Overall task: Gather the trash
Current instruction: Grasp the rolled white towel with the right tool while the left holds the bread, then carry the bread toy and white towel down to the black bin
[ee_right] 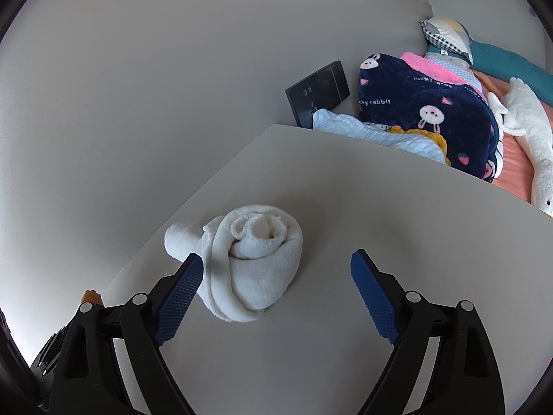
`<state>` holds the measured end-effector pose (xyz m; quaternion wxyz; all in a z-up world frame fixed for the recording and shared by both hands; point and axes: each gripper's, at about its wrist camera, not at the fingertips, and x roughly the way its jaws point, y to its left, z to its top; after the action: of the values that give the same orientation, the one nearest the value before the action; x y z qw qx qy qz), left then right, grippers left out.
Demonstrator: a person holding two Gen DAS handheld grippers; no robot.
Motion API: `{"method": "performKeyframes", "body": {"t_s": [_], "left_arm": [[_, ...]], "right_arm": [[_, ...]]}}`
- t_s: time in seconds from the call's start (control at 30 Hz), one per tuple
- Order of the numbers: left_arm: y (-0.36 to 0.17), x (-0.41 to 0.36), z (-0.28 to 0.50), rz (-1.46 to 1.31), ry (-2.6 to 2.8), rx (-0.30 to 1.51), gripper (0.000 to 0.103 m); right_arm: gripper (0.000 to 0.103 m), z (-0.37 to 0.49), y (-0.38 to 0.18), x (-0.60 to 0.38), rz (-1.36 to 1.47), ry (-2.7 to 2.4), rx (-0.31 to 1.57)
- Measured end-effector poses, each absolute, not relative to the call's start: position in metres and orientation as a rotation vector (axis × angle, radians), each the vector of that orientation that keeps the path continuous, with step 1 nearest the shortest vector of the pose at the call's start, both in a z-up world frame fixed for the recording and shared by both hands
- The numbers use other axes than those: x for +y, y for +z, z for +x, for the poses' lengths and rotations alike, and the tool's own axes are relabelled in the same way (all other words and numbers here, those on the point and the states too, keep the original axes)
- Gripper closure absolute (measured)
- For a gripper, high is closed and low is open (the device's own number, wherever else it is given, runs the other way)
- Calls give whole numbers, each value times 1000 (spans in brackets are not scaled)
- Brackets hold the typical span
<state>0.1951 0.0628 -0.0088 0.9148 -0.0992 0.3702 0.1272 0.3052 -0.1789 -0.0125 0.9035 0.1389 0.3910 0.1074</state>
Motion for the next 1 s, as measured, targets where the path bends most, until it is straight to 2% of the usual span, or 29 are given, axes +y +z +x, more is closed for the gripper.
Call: {"method": "performKeyframes", "body": {"t_s": [0.2,0.23,0.27,0.3,0.4,1.0], "left_arm": [[-14,74,199,-254,295,778,61],[-14,75,199,-258,299,782,61],[-15,75,199,-262,298,785,61],[-15,74,201,-261,295,787,61],[-15,73,199,-249,292,788,61],[-6,52,187,-209,226,760,62]], "right_arm": [[16,322,-27,-171,317,240,855],[22,322,-30,-170,328,273,862],[42,322,-31,-169,346,319,873],[53,320,-30,-169,354,333,882],[64,313,-22,-164,299,307,875],[65,250,21,-199,187,185,788]]}}
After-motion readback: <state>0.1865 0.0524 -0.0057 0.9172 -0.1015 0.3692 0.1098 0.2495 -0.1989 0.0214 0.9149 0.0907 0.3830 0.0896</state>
